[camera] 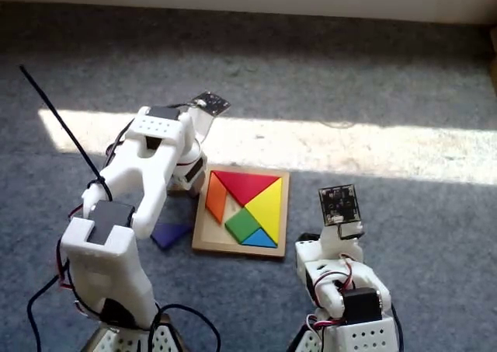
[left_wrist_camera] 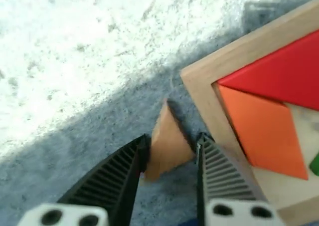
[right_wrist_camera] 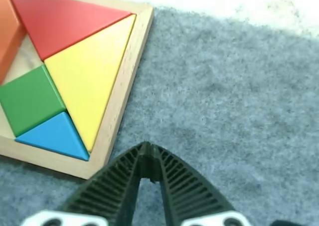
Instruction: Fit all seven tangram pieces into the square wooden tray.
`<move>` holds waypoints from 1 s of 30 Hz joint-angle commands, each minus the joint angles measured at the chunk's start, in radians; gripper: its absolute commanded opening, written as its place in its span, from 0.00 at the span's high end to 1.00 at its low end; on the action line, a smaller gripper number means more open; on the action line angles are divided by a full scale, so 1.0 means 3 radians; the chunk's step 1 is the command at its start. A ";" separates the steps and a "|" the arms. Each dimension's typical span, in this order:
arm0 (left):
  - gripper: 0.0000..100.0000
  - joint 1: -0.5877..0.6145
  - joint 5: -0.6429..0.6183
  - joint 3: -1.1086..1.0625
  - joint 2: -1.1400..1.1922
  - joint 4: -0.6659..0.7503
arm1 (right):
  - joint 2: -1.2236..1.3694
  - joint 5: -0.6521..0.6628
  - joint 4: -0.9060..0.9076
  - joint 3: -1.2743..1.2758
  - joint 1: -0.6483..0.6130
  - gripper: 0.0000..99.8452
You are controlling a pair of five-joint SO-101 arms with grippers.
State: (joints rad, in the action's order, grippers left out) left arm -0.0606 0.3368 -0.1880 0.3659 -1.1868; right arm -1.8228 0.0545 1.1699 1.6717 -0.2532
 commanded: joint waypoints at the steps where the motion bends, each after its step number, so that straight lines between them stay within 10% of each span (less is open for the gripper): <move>1: 0.87 -0.0095 -0.0072 0.0130 -0.0013 0.0010 | -0.0038 0.0031 0.0008 0.0386 0.0038 1.00; 20: 0.91 -0.0417 -0.0205 -0.0632 -0.1343 -0.0061 | -0.0038 0.0031 0.0008 0.0386 0.0038 1.00; 30: 0.91 -0.1031 -0.1176 -0.0811 -0.1470 0.0056 | -0.0038 0.0031 0.0008 0.0386 0.0038 1.00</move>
State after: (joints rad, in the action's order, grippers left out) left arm -0.2938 0.1020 -0.4273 -0.0591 -1.2037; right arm -1.8228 0.0545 1.1699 1.6717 -0.2532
